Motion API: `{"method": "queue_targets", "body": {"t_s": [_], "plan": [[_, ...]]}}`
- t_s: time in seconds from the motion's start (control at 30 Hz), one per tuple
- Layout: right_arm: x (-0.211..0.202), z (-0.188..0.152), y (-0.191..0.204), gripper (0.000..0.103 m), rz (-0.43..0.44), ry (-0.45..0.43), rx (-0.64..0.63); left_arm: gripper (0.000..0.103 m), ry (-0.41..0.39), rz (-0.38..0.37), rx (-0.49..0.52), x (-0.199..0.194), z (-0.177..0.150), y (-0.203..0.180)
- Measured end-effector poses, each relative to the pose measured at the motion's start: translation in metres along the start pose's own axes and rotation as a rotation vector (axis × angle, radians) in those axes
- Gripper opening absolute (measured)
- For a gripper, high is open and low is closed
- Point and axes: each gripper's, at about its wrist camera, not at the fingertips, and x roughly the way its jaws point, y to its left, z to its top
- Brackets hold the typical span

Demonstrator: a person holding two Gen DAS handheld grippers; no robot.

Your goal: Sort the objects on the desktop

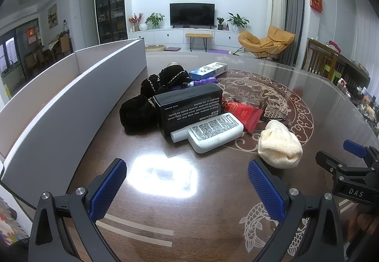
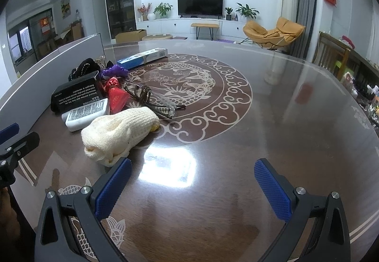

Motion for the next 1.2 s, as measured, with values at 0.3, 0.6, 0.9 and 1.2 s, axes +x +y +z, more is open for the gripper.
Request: {"method": "queue_targets", "body": {"t_s": [0.3, 0.6, 0.9, 1.2], "plan": [[0.005, -0.003, 0.004, 0.103, 0.011, 0.008, -0.015, 0.103, 0.007, -0.001, 0.002, 0.002, -0.002, -0.001], [0.0, -0.005, 0.012, 0.103, 0.031, -0.003, -0.042, 0.103, 0.016, -0.012, -0.024, 0.006, -0.001, 0.005], [0.001, -0.008, 0.016, 0.103, 0.061, 0.008, -0.073, 0.103, 0.035, -0.009, -0.016, 0.012, -0.004, 0.003], [0.002, -0.008, 0.021, 0.103, 0.071, 0.02, -0.089, 0.103, 0.032, -0.012, -0.026, 0.011, -0.002, 0.005]]}}
